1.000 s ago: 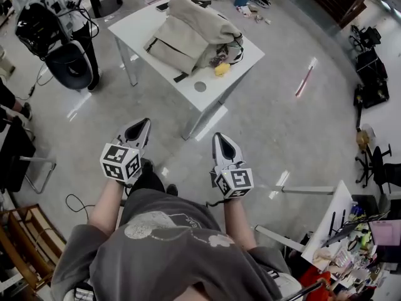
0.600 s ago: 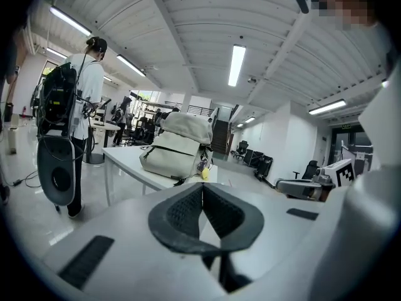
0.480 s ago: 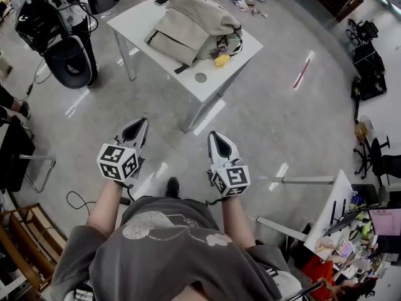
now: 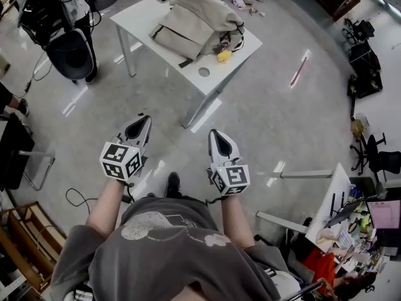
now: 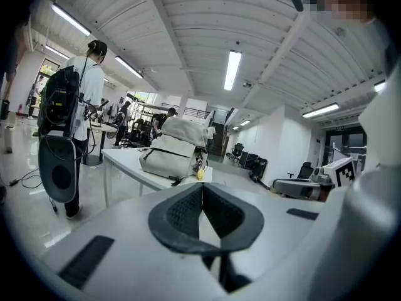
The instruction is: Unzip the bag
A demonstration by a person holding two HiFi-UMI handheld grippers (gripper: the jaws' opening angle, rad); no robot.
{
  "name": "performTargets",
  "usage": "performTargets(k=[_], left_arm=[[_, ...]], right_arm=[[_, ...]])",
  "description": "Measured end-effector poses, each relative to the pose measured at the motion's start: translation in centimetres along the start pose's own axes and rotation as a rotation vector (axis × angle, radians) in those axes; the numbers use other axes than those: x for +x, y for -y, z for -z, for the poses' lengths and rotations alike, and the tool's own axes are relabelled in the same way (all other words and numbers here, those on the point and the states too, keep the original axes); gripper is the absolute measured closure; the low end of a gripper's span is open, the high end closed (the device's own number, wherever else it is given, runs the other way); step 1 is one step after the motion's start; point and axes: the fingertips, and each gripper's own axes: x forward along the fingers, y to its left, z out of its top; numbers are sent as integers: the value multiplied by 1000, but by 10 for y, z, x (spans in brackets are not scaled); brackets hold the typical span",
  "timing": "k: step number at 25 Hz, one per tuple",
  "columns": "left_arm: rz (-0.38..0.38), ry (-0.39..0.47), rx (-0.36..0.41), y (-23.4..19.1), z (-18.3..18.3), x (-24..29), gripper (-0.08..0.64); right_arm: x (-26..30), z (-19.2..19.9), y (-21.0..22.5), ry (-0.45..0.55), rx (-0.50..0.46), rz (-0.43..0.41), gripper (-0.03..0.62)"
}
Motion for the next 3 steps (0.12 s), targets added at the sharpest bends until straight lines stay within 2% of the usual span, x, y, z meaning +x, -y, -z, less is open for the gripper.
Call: performTargets(k=[3], left_arm=[[-5,-1,-2,-1,5,-8,552]], right_arm=[[-3,3,-8,-4,-1,3,594]])
